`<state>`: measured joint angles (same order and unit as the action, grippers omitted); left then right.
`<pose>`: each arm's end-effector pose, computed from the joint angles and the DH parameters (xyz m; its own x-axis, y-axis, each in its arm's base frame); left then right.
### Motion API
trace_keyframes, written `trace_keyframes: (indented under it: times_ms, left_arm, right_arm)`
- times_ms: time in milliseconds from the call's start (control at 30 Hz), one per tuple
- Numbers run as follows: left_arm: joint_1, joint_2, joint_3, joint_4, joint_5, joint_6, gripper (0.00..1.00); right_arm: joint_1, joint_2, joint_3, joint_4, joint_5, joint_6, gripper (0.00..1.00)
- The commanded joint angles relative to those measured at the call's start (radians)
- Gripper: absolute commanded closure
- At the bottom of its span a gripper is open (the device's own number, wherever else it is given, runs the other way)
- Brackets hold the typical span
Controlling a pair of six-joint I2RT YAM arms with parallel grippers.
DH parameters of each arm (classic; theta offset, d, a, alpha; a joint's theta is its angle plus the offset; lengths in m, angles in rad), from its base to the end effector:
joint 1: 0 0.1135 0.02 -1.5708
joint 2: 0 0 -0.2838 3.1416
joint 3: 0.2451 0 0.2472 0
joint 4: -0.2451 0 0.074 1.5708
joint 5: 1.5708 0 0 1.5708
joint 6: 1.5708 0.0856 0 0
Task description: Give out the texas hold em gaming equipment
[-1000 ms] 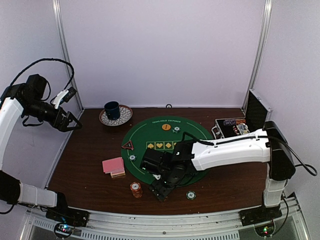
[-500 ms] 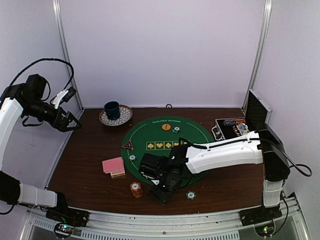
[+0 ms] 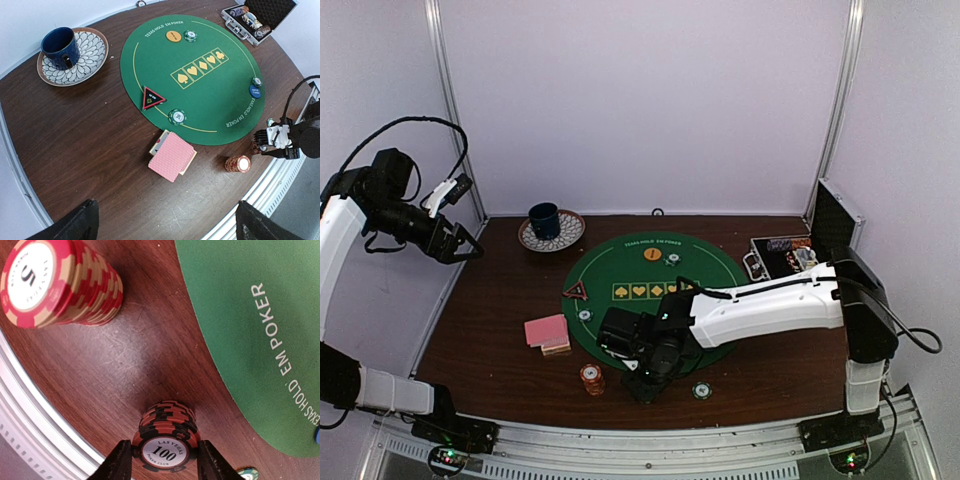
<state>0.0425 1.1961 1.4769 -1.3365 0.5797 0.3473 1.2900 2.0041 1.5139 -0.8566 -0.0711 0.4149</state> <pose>0.2035 -0.0383 0.3750 -0.7379 0.2536 -0.6255 0.5160 0.8093 -0.2806 0.1090 0.3998 0.1557 -0.6354 -0.7520 -0.1754 -0.7722 0.6167 0.1529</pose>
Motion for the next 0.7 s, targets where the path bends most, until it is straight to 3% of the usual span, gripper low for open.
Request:
trace_keyframes:
  times_ms: [0,400,667]
  left_arm:
    - [0.007,0.000,0.011,0.013,0.009,0.010,0.02]
    - [0.007,0.004,0.017,0.014,0.009,0.009,0.02]
    - [0.007,0.002,0.014,0.011,0.009,0.017,0.02]
  right_arm:
    - [0.004,0.004,0.001,-0.006,0.021,-0.005,0.59]
    - [0.004,-0.020,0.022,-0.039,0.055,-0.008,0.81]
    - [-0.003,-0.042,0.086,-0.095,0.066,-0.008,0.91]
